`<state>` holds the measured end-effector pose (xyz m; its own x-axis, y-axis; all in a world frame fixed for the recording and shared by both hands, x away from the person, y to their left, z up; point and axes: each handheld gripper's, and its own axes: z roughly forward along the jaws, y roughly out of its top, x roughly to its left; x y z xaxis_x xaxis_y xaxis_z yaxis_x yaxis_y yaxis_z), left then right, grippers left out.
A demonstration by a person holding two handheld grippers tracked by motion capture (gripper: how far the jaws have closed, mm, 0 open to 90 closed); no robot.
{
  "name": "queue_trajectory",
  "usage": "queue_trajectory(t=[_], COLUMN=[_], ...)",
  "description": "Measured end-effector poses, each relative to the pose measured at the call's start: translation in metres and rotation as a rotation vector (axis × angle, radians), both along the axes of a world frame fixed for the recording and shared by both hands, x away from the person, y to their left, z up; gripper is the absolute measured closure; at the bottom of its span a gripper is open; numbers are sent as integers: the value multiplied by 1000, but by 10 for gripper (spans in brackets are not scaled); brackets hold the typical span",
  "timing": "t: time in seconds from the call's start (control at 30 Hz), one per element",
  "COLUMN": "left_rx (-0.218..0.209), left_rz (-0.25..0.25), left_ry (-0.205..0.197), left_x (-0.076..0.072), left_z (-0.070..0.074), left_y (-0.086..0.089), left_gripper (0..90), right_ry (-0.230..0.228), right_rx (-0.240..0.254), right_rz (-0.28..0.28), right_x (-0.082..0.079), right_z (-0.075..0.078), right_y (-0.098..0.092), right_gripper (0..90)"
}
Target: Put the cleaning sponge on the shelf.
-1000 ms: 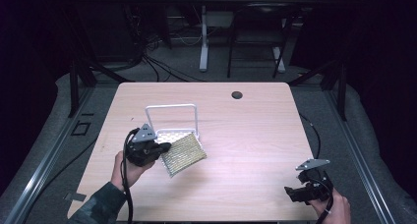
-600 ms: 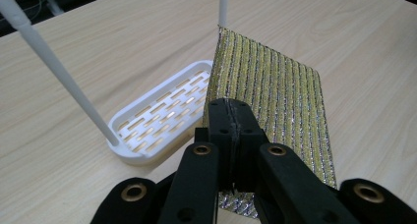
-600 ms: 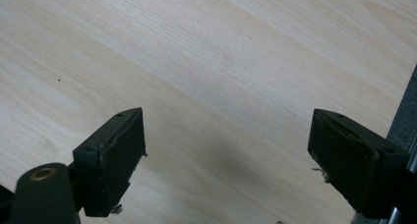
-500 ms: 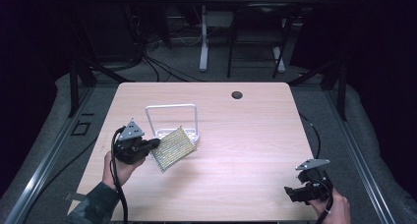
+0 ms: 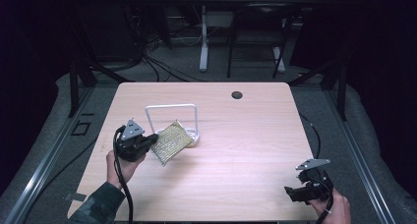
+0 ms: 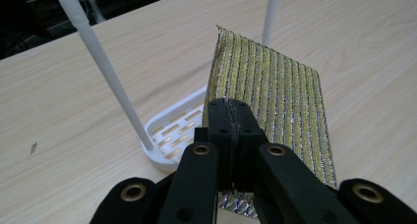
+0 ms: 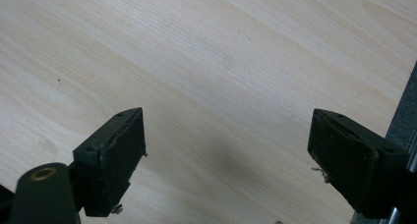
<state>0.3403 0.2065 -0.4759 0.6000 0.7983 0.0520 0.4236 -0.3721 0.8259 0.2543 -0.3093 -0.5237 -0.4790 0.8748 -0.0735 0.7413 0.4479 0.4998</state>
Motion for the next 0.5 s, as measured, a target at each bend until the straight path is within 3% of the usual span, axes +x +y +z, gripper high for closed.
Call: queue_trajectory(t=[0.5], left_rx=[27], left_rz=[61], left_ry=[-13], left_x=[22], left_z=[-11], left_y=[-10], left_gripper=[897], right_ry=[-3], right_rx=[-5], right_rz=[5], right_x=[1], right_z=[-1], right_y=[0], right_gripper=[139])
